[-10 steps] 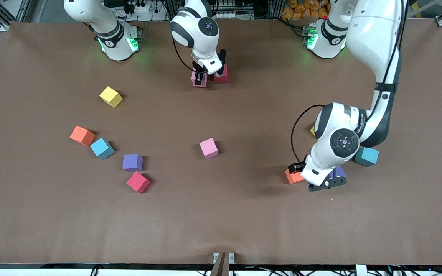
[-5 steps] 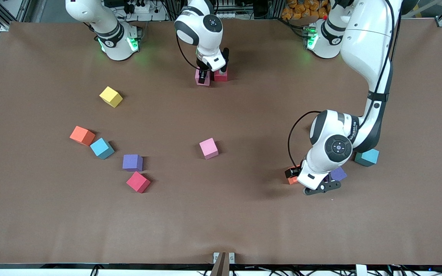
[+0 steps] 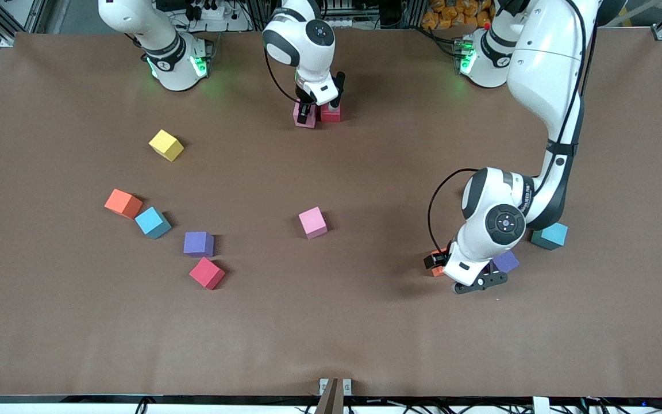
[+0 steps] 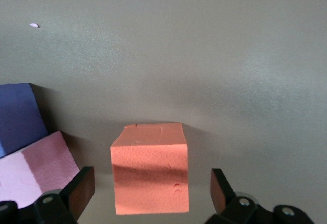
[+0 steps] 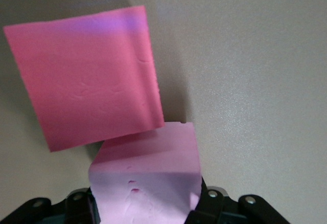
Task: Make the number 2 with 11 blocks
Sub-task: 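Grasp the orange cube with the left gripper while the right gripper releases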
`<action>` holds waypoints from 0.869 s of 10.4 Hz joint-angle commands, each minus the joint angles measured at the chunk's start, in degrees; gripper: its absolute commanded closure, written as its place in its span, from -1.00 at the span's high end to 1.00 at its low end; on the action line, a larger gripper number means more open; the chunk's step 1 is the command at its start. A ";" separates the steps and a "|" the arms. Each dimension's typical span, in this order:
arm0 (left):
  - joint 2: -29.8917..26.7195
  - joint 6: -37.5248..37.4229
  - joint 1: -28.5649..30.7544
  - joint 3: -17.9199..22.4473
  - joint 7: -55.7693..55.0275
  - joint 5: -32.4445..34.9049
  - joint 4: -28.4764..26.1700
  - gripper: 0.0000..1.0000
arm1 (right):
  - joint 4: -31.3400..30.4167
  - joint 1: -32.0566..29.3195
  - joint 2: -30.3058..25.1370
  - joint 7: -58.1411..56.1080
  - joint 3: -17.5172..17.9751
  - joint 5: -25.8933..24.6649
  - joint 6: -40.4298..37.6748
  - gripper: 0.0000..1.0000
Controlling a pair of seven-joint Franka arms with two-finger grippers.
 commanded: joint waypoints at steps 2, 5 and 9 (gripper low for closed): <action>1.26 0.69 -0.85 1.02 1.05 -1.48 0.66 1.00 | 1.46 1.19 0.90 2.76 0.99 -0.22 0.08 -0.97; 2.32 1.57 -0.85 1.11 1.22 -1.57 0.57 1.00 | 1.55 1.19 1.17 2.76 0.99 -0.39 0.51 -0.97; 2.58 2.36 -0.85 1.02 1.22 -1.49 0.13 -0.03 | 1.90 1.45 1.61 2.85 1.08 -0.39 0.69 -0.91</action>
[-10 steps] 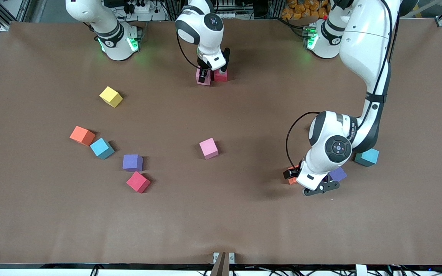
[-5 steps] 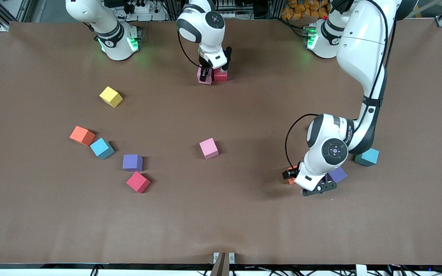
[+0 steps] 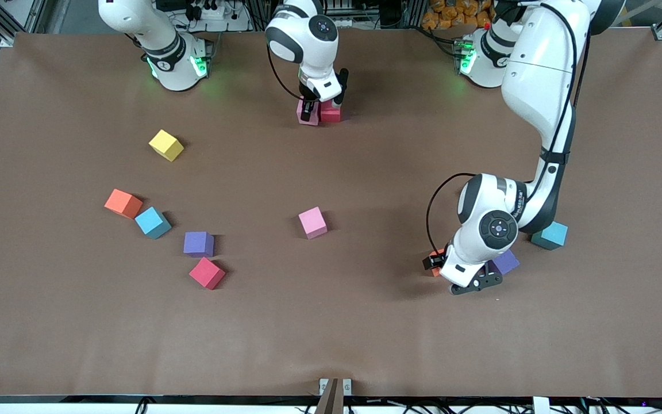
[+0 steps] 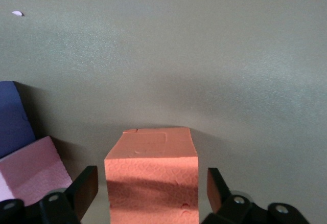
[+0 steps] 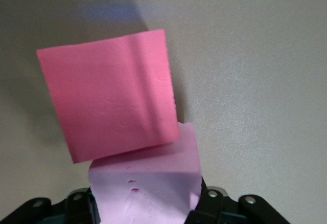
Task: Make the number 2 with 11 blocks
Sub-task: 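Grasp the orange cube with the left gripper while the right gripper releases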
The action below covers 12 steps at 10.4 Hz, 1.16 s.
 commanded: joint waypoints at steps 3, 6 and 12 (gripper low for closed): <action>-0.38 0.51 -0.84 0.95 1.31 -1.10 -0.37 -0.69 | 2.21 1.49 2.39 4.02 0.12 -0.31 0.56 -0.34; -6.08 -6.49 -2.60 0.95 1.22 -1.01 -1.25 -0.64 | 2.31 2.11 2.49 4.02 0.12 -0.48 0.82 1.00; -10.58 -16.71 -2.68 0.77 2.19 -1.62 -1.43 -0.64 | 1.96 1.58 -1.11 3.58 -0.05 -1.45 -2.43 1.00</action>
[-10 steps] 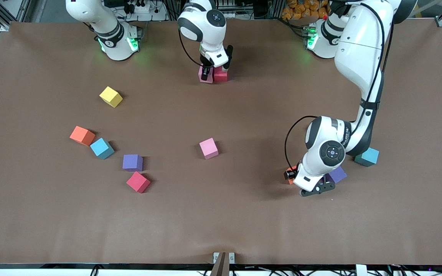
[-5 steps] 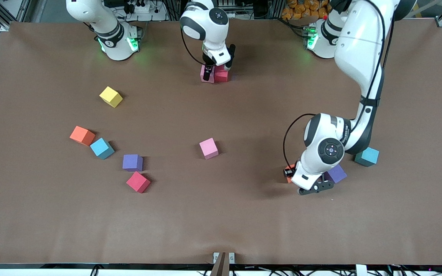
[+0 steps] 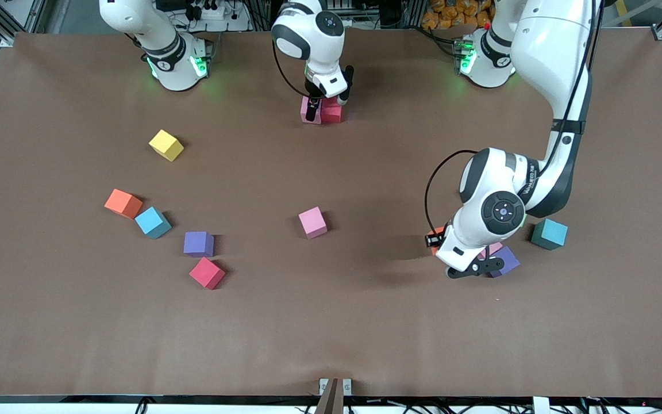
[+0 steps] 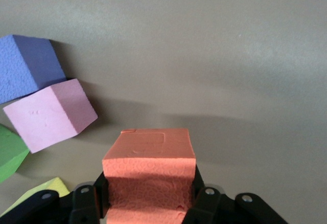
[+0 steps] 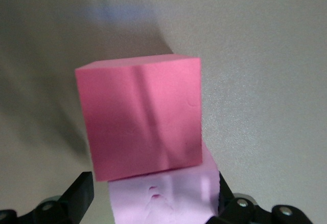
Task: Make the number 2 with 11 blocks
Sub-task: 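Lift the orange cube with the left gripper while the right gripper reaches purple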
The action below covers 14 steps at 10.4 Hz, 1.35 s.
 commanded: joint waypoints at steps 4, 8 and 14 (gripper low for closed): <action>-3.80 -6.49 -0.83 0.83 0.13 -1.71 -1.18 -0.64 | -0.51 -0.82 -6.08 -1.89 -0.76 -1.38 -3.92 1.00; -5.73 -12.73 -1.97 0.48 -10.57 -1.71 -1.44 -0.67 | 1.06 -1.70 -9.95 -4.71 -8.55 -1.46 -9.54 1.00; -12.84 -8.82 2.94 -14.25 -46.06 -3.55 -13.18 -0.75 | 18.46 -22.40 -3.91 -4.80 -14.65 -4.53 -20.90 1.00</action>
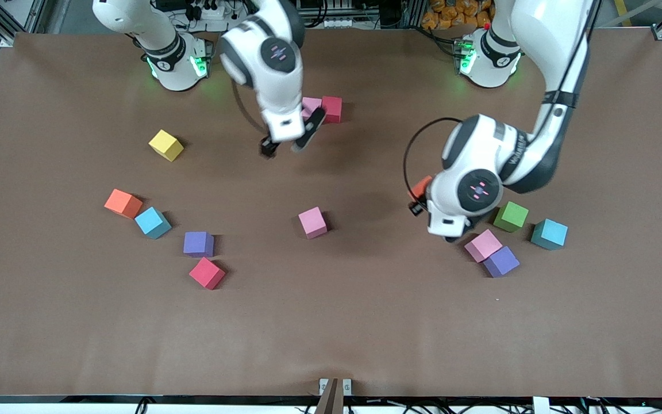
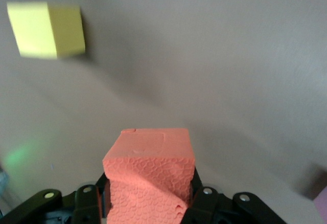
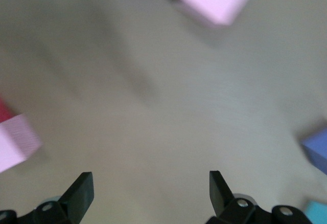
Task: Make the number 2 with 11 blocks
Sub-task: 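Lift the orange cube with the left gripper while the right gripper reaches purple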
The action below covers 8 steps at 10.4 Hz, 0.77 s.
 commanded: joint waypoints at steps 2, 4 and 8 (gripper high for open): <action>-9.45 10.09 7.48 -11.54 -11.69 -0.54 -14.85 -0.75 | 7.04 -13.97 5.43 0.19 0.54 -1.39 3.32 1.00; -13.85 14.33 11.00 -16.72 -15.92 -0.53 -21.63 -0.74 | 9.86 -20.58 10.52 0.63 0.98 0.27 2.66 1.00; -15.01 24.51 16.98 -28.41 -30.66 -0.80 -31.04 -0.76 | 9.95 -29.21 16.94 1.59 1.95 19.85 4.57 1.00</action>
